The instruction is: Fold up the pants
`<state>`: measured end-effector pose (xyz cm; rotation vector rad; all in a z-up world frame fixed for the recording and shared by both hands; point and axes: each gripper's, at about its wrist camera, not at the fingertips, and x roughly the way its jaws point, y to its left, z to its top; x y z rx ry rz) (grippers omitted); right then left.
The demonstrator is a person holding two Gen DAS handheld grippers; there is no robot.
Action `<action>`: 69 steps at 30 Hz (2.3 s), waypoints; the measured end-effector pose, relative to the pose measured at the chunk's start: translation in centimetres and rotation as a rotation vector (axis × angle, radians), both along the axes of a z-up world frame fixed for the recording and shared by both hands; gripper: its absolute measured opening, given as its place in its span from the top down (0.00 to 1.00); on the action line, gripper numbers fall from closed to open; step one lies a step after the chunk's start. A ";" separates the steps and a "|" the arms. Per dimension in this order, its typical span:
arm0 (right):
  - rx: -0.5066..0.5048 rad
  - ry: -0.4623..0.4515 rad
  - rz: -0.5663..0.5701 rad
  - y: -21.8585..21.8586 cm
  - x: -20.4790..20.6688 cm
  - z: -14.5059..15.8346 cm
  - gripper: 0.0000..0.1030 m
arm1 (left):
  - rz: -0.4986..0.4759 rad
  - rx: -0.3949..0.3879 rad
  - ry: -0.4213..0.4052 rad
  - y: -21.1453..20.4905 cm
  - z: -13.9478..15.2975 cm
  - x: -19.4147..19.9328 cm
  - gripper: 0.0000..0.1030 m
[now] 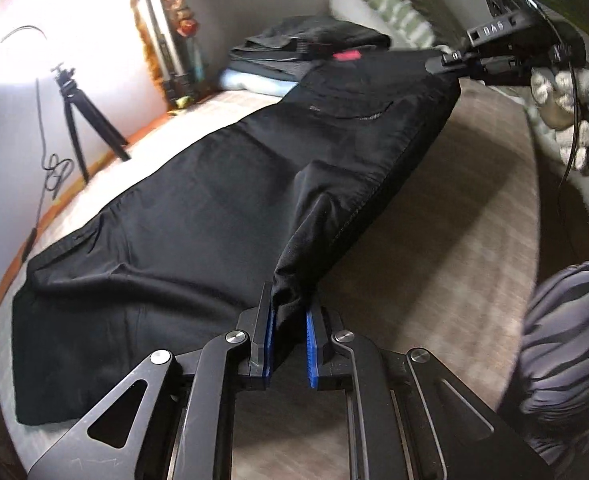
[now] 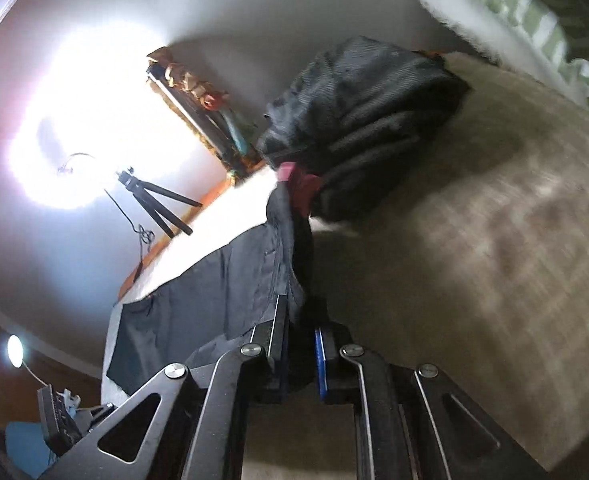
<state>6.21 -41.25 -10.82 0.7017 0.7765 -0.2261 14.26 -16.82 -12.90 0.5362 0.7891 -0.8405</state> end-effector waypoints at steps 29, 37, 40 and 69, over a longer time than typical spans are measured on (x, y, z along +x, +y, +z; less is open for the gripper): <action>-0.221 0.010 0.390 7.4 7.8 4.0 0.59 | 1.053 -0.506 0.376 33.2 -2.0 12.2 0.41; -0.254 0.009 0.502 11.9 11.7 3.8 0.58 | 1.082 -0.556 0.344 34.7 -4.3 14.6 0.40; -0.256 0.009 0.527 12.9 12.5 3.7 0.58 | 1.075 -0.574 0.325 34.2 -4.4 15.6 0.40; -0.315 0.092 1.055 32.7 32.0 -1.5 0.58 | 1.089 -0.552 0.209 35.2 -4.4 17.2 0.94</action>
